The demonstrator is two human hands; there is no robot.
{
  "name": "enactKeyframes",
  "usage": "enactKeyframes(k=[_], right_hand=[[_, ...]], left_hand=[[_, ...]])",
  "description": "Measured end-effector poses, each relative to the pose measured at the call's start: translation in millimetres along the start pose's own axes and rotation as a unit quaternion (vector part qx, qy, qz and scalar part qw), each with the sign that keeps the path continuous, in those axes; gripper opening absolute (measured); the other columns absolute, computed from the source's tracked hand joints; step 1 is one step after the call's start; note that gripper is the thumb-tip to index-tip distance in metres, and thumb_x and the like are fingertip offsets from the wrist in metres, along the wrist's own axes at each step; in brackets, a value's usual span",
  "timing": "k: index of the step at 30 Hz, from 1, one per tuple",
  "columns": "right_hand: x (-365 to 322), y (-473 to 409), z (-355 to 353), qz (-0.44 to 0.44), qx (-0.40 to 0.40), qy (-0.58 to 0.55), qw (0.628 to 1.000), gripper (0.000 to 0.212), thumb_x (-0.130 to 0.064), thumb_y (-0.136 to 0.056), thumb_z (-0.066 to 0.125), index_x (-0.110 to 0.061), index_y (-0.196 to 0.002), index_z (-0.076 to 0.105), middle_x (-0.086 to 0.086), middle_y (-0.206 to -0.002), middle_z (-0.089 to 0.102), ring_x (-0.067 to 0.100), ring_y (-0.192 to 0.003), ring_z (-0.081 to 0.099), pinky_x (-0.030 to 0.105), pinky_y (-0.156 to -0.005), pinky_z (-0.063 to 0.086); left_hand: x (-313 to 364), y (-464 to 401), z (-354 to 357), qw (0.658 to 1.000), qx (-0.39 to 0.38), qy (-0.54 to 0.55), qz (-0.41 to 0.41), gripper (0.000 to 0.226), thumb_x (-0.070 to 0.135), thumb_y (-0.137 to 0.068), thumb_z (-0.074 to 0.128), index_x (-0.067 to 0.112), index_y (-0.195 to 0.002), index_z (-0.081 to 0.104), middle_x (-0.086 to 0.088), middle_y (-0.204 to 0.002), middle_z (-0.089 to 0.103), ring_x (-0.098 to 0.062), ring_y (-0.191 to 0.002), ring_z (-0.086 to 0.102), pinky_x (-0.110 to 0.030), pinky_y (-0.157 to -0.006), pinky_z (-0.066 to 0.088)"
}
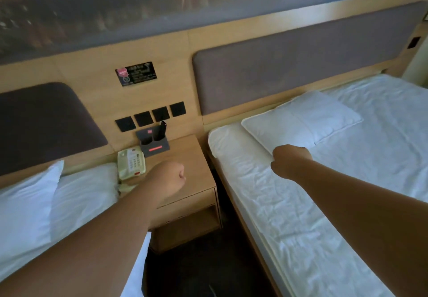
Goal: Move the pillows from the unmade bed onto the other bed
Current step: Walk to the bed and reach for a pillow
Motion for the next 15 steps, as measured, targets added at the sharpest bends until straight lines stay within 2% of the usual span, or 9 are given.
enactKeyframes(k=[3,7,9,12,15], right_hand=[[9,-48,-13,0.04,-0.01,-0.016,0.999,0.006,-0.022,-0.093,0.047,-0.021,-0.093,0.054,-0.004,-0.088,0.054,0.021,-0.084,0.055,0.03,-0.074,0.039],[20,-100,-16,0.092,-0.027,-0.033,0.995,0.012,-0.017,-0.09,0.047,-0.02,-0.079,0.05,-0.004,-0.083,0.054,0.019,-0.075,0.054,0.029,-0.071,0.04],[28,-121,-8,0.114,-0.041,-0.038,0.992,0.014,-0.014,-0.087,0.048,-0.019,-0.074,0.049,-0.004,-0.078,0.055,0.016,-0.066,0.05,0.027,-0.064,0.038],[41,-158,10,0.127,-0.062,-0.04,0.989,0.013,-0.012,-0.084,0.049,-0.019,-0.074,0.051,-0.004,-0.075,0.054,0.014,-0.062,0.049,0.025,-0.055,0.033],[55,-204,27,0.121,-0.081,-0.05,0.988,0.009,-0.014,-0.085,0.049,-0.019,-0.08,0.054,-0.004,-0.079,0.055,0.016,-0.067,0.052,0.027,-0.062,0.037]], left_hand=[[1,-72,-7,1.0,0.003,0.017,0.02,0.025,0.026,-0.094,0.057,0.023,-0.071,0.048,0.001,-0.074,0.053,-0.013,-0.064,0.048,-0.026,-0.053,0.029],[12,-154,-6,0.998,0.003,0.053,0.039,0.019,0.027,-0.095,0.058,0.02,-0.077,0.056,-0.002,-0.076,0.057,-0.014,-0.066,0.054,-0.026,-0.054,0.037],[22,-188,2,0.996,-0.007,0.061,0.058,0.021,0.028,-0.096,0.058,0.018,-0.077,0.056,-0.003,-0.074,0.057,-0.016,-0.067,0.055,-0.029,-0.058,0.045],[40,-234,25,0.993,-0.048,0.073,0.082,0.03,0.036,-0.097,0.056,0.014,-0.077,0.056,-0.003,-0.072,0.057,-0.019,-0.067,0.057,-0.031,-0.059,0.045],[62,-273,47,0.989,-0.084,0.053,0.108,0.034,0.039,-0.097,0.055,0.011,-0.078,0.057,-0.004,-0.073,0.056,-0.021,-0.069,0.057,-0.035,-0.06,0.046]])
Point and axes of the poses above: each hand's wrist, its own y-axis away from the middle knuckle, its own z-axis out of the palm, x = y × z, the point moved 9 cm from there along -y, towards the middle knuckle
